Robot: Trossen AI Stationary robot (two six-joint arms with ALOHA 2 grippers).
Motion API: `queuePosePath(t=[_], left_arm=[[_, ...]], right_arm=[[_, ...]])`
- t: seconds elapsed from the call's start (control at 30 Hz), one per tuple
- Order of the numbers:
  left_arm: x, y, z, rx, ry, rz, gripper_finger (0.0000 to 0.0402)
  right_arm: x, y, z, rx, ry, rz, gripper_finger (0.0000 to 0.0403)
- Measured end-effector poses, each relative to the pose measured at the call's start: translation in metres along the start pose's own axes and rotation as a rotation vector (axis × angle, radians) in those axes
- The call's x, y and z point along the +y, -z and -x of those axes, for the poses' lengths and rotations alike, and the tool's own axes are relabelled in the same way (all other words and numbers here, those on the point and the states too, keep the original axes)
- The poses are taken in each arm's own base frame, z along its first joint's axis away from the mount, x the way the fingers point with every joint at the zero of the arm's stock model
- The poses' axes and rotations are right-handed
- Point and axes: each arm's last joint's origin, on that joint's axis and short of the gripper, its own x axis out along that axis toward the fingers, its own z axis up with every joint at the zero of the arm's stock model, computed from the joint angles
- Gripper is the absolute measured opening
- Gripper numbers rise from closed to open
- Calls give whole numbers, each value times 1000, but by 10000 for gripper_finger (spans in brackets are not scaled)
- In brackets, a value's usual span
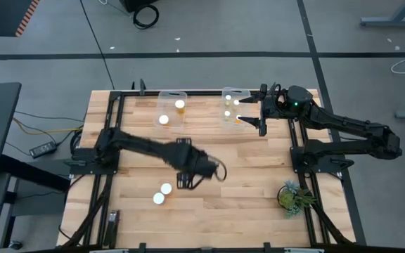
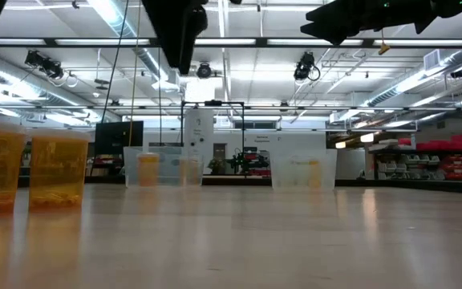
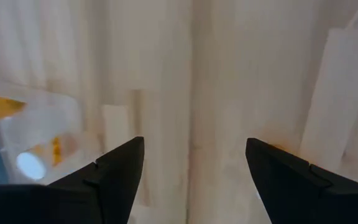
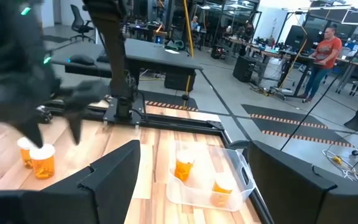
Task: Pick and place medicine bottles into bin by pill shape (circle, oval)
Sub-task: Put the top big orange pill bottle into the left transparent bin
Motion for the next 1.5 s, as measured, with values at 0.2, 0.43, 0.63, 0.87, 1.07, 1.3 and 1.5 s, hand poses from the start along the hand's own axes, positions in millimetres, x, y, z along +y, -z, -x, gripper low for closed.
queuePosePath(t=[0.2, 0.43, 0.63, 0.87, 1.07, 1.3, 1.5], left_arm=[[-41, 23, -40, 86, -20, -29, 291], [-59, 37, -65, 139, 48, 32, 291], [-63, 29, -65, 56, 87, 112, 291], [-87, 36, -60, 31, 159, 102, 291], [-98, 46, -51, 6, 88, 74, 291], [-90, 50, -54, -7, 41, 88, 291], [-77, 53, -60, -62, 80, 95, 291]], right_arm=[[0, 0, 0, 0, 0, -6, 305], [0, 0, 0, -1, 1, -12, 305], [0, 0, 0, 0, 0, -12, 305], [0, 0, 0, 0, 0, -9, 305], [0, 0, 0, 0, 0, -14, 305], [0, 0, 0, -1, 0, -20, 305], [0, 0, 0, 0, 0, -17, 305]])
